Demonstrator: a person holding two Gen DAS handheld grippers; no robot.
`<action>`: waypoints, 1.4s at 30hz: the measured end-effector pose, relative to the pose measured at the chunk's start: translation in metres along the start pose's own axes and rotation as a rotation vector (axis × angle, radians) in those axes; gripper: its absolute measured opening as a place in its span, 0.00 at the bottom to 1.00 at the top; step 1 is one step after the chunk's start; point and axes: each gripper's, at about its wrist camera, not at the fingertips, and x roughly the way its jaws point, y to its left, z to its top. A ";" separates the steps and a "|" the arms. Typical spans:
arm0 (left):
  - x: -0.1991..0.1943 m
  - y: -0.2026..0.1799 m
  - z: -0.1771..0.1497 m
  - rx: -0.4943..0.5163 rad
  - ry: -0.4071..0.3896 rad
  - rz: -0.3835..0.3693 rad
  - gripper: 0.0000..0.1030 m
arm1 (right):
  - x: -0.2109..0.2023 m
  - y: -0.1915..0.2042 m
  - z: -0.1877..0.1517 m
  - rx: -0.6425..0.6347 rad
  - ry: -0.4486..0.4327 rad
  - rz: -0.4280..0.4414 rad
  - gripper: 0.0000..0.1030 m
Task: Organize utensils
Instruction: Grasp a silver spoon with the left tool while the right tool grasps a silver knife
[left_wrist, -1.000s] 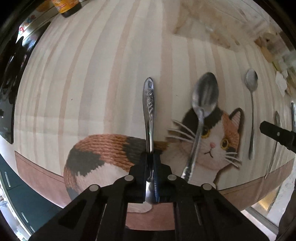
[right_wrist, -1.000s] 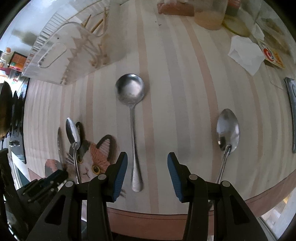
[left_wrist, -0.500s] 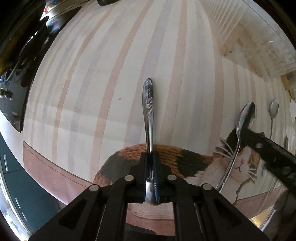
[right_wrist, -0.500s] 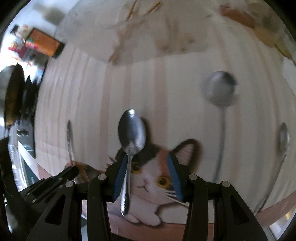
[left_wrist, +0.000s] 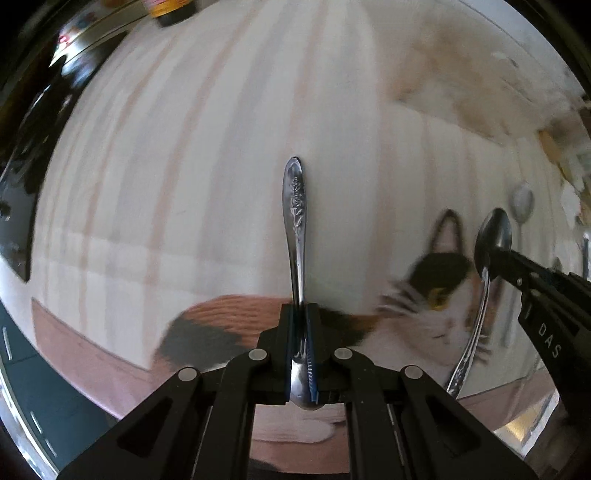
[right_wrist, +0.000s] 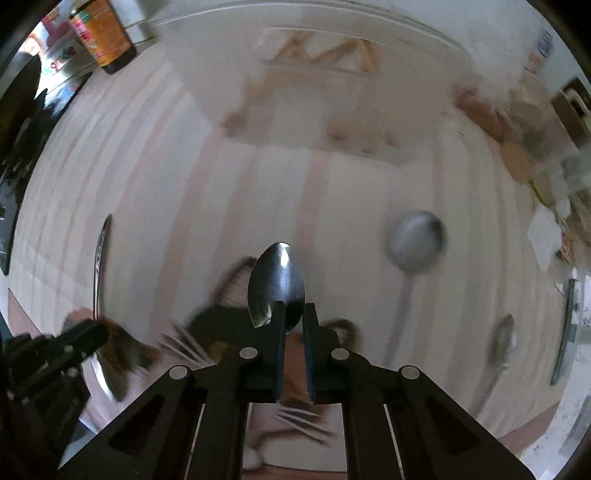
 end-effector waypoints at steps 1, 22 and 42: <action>0.000 -0.005 0.000 0.011 -0.002 -0.007 0.04 | 0.001 -0.006 -0.002 0.004 0.005 -0.005 0.08; -0.026 -0.056 -0.001 0.102 -0.045 0.022 0.03 | 0.005 -0.060 -0.026 0.068 0.017 0.017 0.01; -0.061 0.001 0.006 -0.096 -0.076 -0.148 0.06 | -0.043 -0.134 -0.021 0.324 0.017 0.354 0.01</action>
